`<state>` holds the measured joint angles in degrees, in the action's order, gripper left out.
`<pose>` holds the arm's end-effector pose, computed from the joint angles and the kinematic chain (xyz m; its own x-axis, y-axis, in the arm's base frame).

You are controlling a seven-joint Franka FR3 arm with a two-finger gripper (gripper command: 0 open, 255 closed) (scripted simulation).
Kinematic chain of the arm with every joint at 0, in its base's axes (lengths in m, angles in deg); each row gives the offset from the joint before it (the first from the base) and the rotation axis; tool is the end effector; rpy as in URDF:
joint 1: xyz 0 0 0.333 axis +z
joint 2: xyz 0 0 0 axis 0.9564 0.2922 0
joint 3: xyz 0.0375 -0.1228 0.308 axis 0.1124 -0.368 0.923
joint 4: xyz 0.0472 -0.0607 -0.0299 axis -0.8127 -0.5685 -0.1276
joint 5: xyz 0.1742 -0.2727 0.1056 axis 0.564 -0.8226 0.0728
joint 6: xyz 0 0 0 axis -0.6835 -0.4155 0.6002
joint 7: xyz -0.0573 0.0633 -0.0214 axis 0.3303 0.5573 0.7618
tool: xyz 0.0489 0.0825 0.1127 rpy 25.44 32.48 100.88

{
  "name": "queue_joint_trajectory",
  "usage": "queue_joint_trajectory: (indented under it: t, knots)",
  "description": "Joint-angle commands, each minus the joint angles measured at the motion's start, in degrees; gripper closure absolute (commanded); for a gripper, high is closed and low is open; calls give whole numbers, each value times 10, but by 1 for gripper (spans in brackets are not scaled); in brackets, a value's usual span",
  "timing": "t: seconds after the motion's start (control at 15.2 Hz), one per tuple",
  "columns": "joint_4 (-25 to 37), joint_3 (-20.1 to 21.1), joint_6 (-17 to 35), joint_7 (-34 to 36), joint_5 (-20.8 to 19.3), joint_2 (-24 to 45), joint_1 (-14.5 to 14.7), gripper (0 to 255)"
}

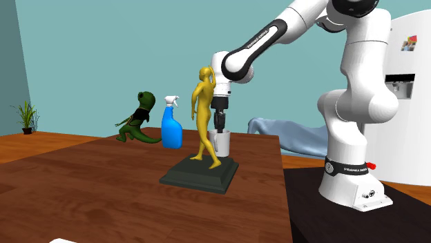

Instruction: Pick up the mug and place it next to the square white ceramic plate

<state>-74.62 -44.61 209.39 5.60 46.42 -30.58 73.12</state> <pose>0.3897 -0.1812 0.3684 0.9986 0.0332 0.0416 0.0363 -0.9965 -0.0751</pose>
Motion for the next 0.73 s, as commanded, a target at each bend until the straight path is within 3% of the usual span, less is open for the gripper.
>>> queue_joint_trajectory:
  t: [0.0,0.66]
  knots:
    - [0,0,0,0,0,0,0,255]
    - [7,2,-16,5,-6,-10,-1,255]
